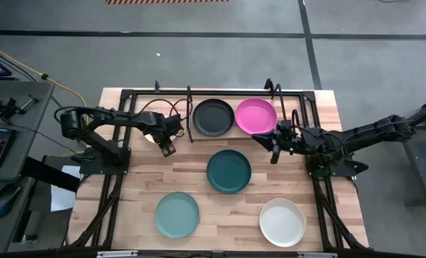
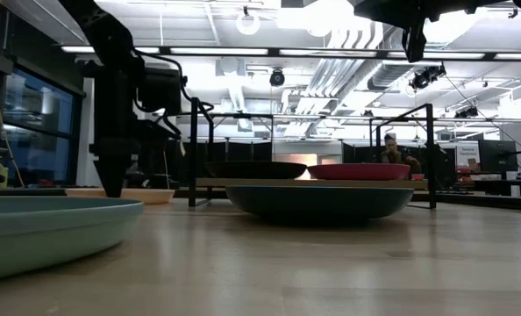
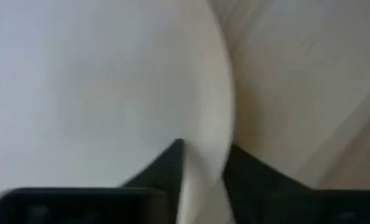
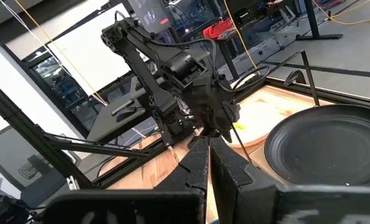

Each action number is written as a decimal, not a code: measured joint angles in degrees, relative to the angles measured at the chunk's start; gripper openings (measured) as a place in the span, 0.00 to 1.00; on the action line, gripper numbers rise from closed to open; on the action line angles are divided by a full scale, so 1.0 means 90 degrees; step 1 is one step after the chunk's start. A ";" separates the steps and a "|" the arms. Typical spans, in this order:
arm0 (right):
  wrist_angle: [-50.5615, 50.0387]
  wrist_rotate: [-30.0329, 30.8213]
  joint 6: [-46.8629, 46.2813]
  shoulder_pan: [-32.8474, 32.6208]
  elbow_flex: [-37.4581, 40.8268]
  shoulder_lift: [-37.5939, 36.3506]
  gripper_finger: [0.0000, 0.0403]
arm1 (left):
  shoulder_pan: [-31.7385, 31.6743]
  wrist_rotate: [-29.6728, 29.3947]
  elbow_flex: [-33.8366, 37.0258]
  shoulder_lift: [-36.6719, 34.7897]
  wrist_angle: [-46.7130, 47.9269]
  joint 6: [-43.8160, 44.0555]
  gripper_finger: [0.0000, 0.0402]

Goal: Place and stack plates onto a shelf
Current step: Stack the light pink plate on top of the black plate on the shelf

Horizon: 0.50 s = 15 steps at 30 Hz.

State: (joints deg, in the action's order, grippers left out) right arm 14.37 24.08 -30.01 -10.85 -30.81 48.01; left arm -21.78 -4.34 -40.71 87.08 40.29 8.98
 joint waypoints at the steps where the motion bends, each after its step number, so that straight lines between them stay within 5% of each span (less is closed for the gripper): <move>1: 0.0000 0.0000 -0.0001 0.0000 0.0000 0.0000 0.00 | 0.0002 0.0020 0.0001 -0.0001 0.0067 -0.0032 0.11; 6: 0.0000 0.0000 -0.0098 0.0000 0.0000 0.0000 0.00 | -0.0002 -0.0046 -0.0024 -0.0394 0.0659 -0.0021 0.01; 15: 0.0002 0.0012 -0.0122 -0.0001 0.0000 0.0000 0.00 | -0.0013 -0.0641 -0.0878 -0.2170 0.1841 0.0396 0.00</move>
State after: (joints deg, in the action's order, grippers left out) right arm 14.39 24.18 -31.11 -10.86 -30.81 48.01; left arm -21.90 -10.11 -48.61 67.55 56.87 12.55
